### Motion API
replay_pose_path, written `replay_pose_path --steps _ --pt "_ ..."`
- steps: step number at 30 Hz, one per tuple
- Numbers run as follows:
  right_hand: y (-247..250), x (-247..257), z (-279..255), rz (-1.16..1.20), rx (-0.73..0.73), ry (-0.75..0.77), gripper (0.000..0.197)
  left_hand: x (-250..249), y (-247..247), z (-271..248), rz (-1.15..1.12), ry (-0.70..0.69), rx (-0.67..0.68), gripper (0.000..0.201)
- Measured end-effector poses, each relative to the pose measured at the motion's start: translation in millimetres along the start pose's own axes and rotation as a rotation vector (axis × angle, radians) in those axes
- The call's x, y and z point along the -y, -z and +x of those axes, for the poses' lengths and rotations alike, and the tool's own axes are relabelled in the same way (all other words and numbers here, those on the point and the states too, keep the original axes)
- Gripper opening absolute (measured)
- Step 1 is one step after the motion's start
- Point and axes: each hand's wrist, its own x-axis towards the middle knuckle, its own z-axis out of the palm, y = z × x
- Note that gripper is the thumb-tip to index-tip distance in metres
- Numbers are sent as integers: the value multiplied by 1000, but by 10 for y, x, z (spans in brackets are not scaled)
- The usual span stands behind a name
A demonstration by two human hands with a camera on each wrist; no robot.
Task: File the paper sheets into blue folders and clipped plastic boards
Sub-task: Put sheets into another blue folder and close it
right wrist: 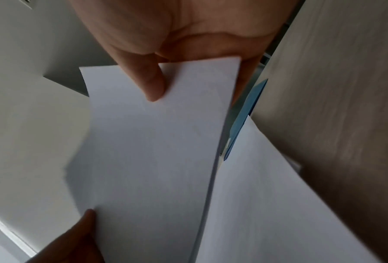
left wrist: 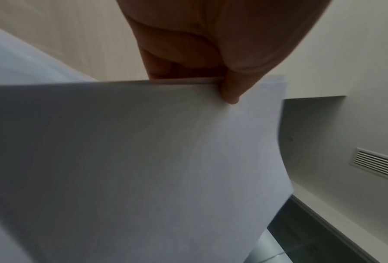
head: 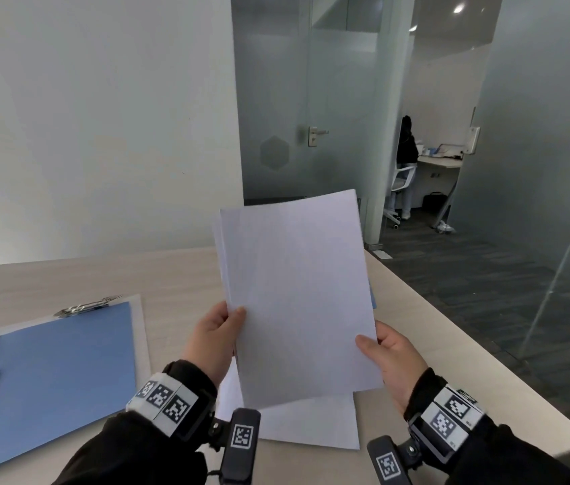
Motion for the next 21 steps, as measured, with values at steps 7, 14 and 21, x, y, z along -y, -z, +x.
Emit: replay_pose_path --steps 7,14,21 --pt "42 -52 13 72 -10 3 21 135 -93 -208 66 -110 66 19" --pt "19 -94 -24 161 13 -44 20 256 -136 -323 5 -42 100 24" --pt "-106 -49 -49 177 62 -62 22 279 -47 -347 -6 -26 13 23"
